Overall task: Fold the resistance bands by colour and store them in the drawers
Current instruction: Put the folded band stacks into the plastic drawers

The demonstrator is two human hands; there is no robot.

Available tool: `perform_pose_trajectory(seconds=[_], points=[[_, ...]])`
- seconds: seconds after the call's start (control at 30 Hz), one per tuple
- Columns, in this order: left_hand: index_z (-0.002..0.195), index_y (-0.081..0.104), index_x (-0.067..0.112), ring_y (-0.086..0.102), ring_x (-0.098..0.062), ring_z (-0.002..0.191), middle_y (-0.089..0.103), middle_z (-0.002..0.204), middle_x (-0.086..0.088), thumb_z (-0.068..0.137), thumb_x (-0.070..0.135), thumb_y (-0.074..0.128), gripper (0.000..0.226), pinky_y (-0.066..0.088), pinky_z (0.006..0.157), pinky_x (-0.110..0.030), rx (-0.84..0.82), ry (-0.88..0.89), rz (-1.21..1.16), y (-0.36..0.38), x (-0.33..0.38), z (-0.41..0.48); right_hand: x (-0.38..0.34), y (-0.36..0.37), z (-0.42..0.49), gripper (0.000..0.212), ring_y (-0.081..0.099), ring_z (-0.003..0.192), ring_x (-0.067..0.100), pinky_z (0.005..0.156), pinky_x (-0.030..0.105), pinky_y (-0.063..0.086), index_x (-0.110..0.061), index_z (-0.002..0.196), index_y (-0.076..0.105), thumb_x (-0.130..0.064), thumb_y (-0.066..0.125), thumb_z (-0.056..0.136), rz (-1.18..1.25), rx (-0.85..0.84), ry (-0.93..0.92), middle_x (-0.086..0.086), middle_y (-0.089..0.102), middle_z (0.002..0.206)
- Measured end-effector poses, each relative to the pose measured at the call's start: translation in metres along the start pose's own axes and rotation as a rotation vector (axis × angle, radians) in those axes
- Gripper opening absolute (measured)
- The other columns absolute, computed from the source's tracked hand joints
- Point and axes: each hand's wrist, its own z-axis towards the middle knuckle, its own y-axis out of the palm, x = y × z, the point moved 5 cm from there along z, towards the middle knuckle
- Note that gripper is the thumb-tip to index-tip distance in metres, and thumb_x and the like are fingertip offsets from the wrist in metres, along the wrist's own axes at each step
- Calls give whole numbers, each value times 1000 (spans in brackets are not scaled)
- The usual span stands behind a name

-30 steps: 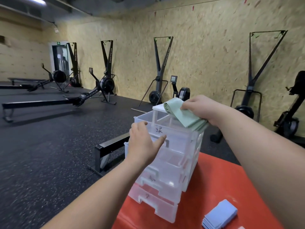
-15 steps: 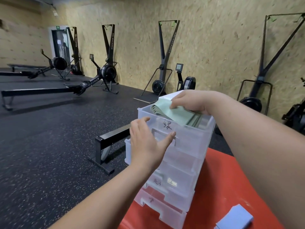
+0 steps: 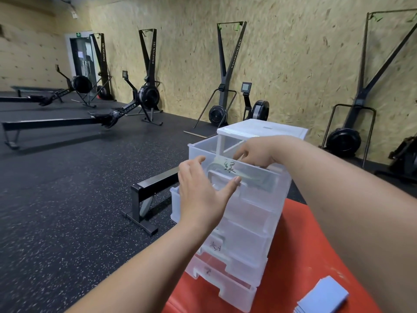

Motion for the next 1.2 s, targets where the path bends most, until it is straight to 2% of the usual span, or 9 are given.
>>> perform_pose_trajectory(seconds=[0.07,0.13,0.2,0.3,0.53,0.73,0.9,1.0,1.2], points=[[146,40,19,40,-22,137,34,135,5,77,72,78,94,44,113,-47,-8,-1,8,0,0,0,2,-5,-5,28,69,104,19,90,37,59,-21,120,72,-35,60,100,29,106,-18,2,73,120],[146,40,18,41,-23,137,35,136,2,77,72,78,95,43,113,-46,-13,-2,24,-1,1,0,9,-8,-9,22,72,94,13,85,34,61,-32,119,72,-36,65,99,175,180,-23,-6,76,108],[147,40,18,41,-23,136,36,137,1,77,72,78,96,44,112,-46,-23,-14,44,-2,2,1,16,-17,-17,21,71,94,15,87,38,61,-36,118,74,-34,68,98,227,297,-43,-12,76,104],[149,38,19,42,-24,136,37,141,-1,78,72,78,97,45,111,-47,-58,-53,88,-1,7,5,33,-29,-36,19,68,98,10,86,32,57,-38,111,76,-28,67,98,337,489,-49,-17,72,101],[142,41,13,54,-29,123,41,141,-7,82,73,74,91,47,100,-45,-173,-138,289,16,34,28,95,-12,-99,23,66,92,14,79,33,55,-31,106,76,-18,60,96,563,848,89,-7,72,102],[137,40,10,55,-31,116,39,139,-11,86,66,76,84,54,89,-45,-233,-171,284,31,49,38,131,40,-152,21,65,93,10,81,27,45,-33,105,77,-21,64,94,568,826,232,-9,74,99],[146,40,11,47,-36,132,36,147,-14,88,61,76,85,48,101,-47,-228,-198,233,32,63,25,161,79,-189,22,65,89,6,78,27,47,-34,103,78,-19,65,92,586,797,292,-12,74,97],[146,44,17,42,-30,137,42,144,-10,89,57,76,77,43,112,-47,-161,-30,166,35,96,-3,183,104,-208,21,66,90,6,76,27,48,-36,100,77,-20,66,91,600,770,341,-14,74,95],[137,56,20,48,-24,127,50,133,-3,90,38,77,55,44,107,-37,-214,411,-23,68,157,-100,218,167,-235,20,68,92,13,84,31,52,-33,102,77,-19,71,90,574,668,431,-10,75,95]])
